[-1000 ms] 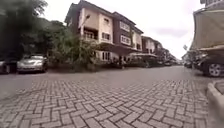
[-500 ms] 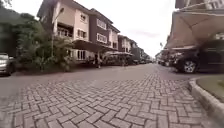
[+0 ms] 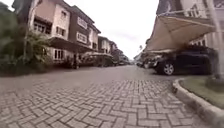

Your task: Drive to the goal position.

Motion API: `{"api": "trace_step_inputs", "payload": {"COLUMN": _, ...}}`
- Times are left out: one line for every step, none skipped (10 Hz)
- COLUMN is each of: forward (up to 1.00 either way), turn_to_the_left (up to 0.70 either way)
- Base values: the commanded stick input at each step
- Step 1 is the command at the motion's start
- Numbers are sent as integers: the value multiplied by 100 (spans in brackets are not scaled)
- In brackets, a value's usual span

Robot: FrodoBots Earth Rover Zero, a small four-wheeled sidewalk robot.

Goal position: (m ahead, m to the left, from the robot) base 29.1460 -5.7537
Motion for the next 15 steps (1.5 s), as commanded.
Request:
{"api": "trace_step_inputs", "payload": {"forward": 70, "turn_to_the_left": 0}}
{"api": "trace_step_inputs", "payload": {"forward": 70, "turn_to_the_left": 0}}
{"api": "trace_step_inputs", "payload": {"forward": 70, "turn_to_the_left": 0}}
{"api": "trace_step_inputs", "payload": {"forward": 70, "turn_to_the_left": 0}}
{"api": "trace_step_inputs", "payload": {"forward": 70, "turn_to_the_left": 0}}
{"api": "trace_step_inputs", "payload": {"forward": 70, "turn_to_the_left": 0}}
{"api": "trace_step_inputs", "payload": {"forward": 70, "turn_to_the_left": 0}}
{"api": "trace_step_inputs", "payload": {"forward": 70, "turn_to_the_left": 0}}
{"api": "trace_step_inputs", "payload": {"forward": 70, "turn_to_the_left": 0}}
{"api": "trace_step_inputs", "payload": {"forward": 70, "turn_to_the_left": 0}}
{"api": "trace_step_inputs", "payload": {"forward": 70, "turn_to_the_left": 0}}
{"api": "trace_step_inputs", "payload": {"forward": 70, "turn_to_the_left": 0}}
{"api": "trace_step_inputs", "payload": {"forward": 70, "turn_to_the_left": 0}}
{"api": "trace_step_inputs", "payload": {"forward": 70, "turn_to_the_left": 0}}
{"api": "trace_step_inputs", "payload": {"forward": 70, "turn_to_the_left": -29}}
